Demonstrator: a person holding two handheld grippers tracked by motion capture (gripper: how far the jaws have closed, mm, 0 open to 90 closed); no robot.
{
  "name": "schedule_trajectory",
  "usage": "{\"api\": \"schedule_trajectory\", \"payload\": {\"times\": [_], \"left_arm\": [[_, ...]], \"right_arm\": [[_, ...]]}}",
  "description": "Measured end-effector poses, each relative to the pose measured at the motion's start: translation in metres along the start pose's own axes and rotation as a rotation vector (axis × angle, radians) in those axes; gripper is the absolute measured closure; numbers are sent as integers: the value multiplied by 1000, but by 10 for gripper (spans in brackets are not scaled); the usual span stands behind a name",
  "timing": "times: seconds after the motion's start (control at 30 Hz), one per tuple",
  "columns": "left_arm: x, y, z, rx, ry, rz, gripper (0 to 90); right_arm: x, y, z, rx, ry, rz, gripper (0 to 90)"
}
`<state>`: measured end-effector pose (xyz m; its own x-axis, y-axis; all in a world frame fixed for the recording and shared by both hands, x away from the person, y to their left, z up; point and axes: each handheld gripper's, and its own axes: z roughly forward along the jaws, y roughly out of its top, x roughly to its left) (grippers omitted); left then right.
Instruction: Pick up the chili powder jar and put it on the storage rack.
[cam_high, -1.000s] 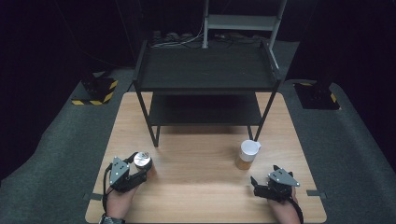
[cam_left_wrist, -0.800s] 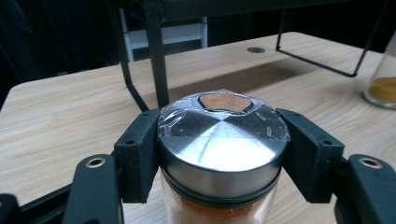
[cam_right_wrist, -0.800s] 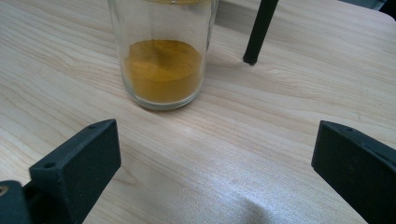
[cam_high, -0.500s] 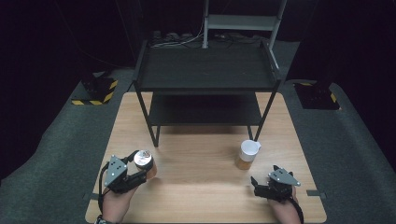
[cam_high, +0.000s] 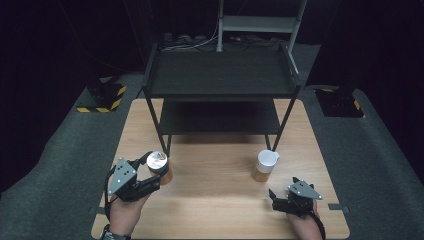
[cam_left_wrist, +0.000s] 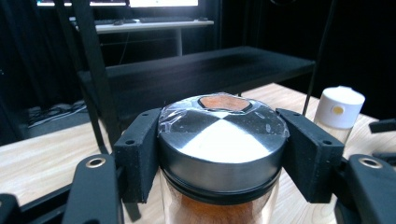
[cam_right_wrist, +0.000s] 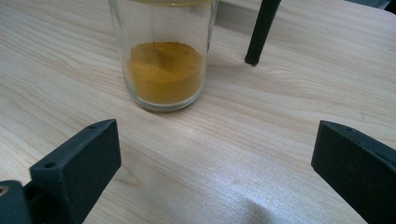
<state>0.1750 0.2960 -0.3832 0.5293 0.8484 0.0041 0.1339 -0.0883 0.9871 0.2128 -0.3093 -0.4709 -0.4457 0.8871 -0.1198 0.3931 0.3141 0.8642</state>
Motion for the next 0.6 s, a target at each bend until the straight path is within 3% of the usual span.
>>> {"api": "schedule_trajectory", "payload": {"times": [0.6], "left_arm": [[1, 37, 14, -53, -7, 22, 346]], "right_arm": [[-1, -1, 0, -2, 3, 5, 7]]}}
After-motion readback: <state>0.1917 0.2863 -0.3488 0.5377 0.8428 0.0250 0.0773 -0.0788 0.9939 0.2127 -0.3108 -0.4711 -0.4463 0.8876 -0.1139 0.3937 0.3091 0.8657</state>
